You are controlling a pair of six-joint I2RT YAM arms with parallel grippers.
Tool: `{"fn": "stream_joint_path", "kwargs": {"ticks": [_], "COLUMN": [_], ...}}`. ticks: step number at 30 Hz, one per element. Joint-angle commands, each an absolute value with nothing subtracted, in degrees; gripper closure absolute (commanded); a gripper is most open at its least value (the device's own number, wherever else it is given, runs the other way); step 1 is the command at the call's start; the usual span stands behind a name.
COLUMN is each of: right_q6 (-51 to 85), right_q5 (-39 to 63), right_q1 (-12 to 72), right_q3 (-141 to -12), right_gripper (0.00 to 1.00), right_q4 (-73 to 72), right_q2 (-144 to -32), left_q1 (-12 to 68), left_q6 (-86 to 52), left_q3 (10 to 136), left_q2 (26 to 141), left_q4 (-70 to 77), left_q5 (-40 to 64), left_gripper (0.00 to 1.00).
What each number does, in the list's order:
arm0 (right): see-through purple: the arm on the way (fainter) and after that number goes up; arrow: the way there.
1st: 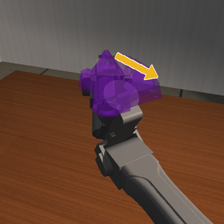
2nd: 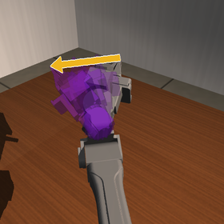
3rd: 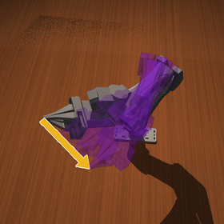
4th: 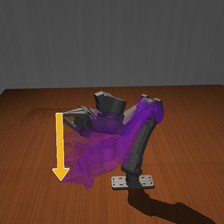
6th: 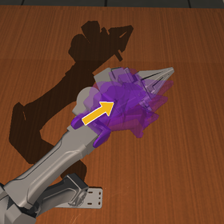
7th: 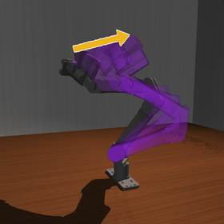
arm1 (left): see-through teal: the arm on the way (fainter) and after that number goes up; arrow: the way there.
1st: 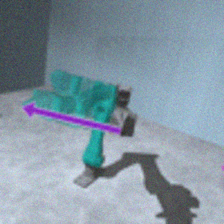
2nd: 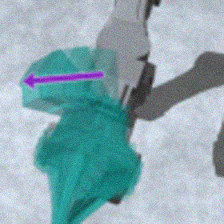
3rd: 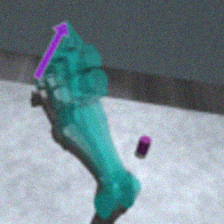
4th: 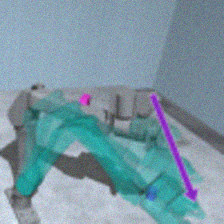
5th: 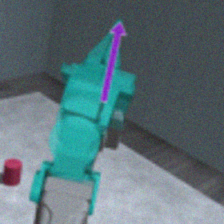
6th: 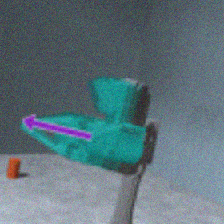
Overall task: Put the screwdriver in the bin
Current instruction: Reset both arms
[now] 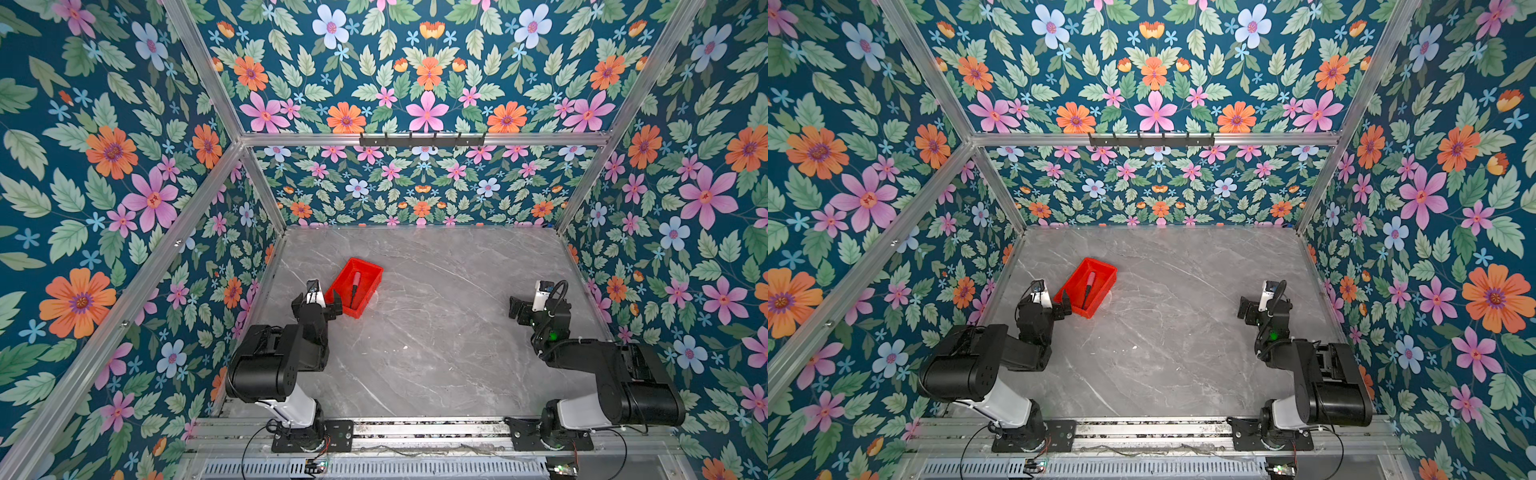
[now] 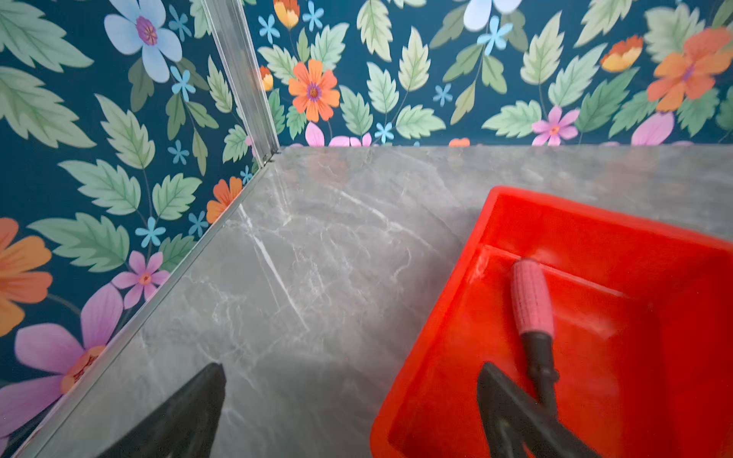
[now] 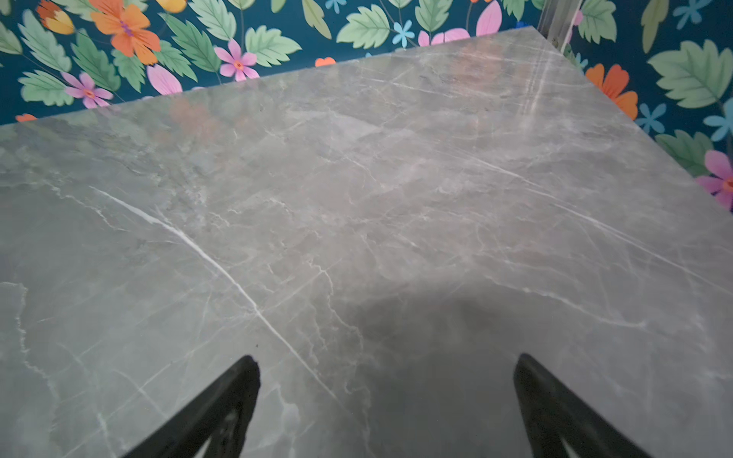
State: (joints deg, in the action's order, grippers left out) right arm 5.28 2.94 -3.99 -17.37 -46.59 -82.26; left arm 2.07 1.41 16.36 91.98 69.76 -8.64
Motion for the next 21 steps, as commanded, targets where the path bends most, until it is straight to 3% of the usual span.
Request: {"fn": "stream_joint_path", "kwargs": {"ticks": [1,21], "right_q6": [4.4,4.0], "right_q5": [4.2,3.9], "right_q1": [-4.0,-3.9], "right_q3": [-17.8,-17.9], "right_gripper": [0.01,0.01], "right_q4": [-50.3,-49.7], "right_q2": [-82.5,-82.3], "left_q1": [1.2,1.4], "left_q6": [-0.6,-0.5], "left_q3": [16.9,17.0], "left_q2": [91.9,92.1], "left_q4": [69.2,69.3], "left_q5": [-6.0,-6.2], "left_gripper": [0.00,0.00]}}
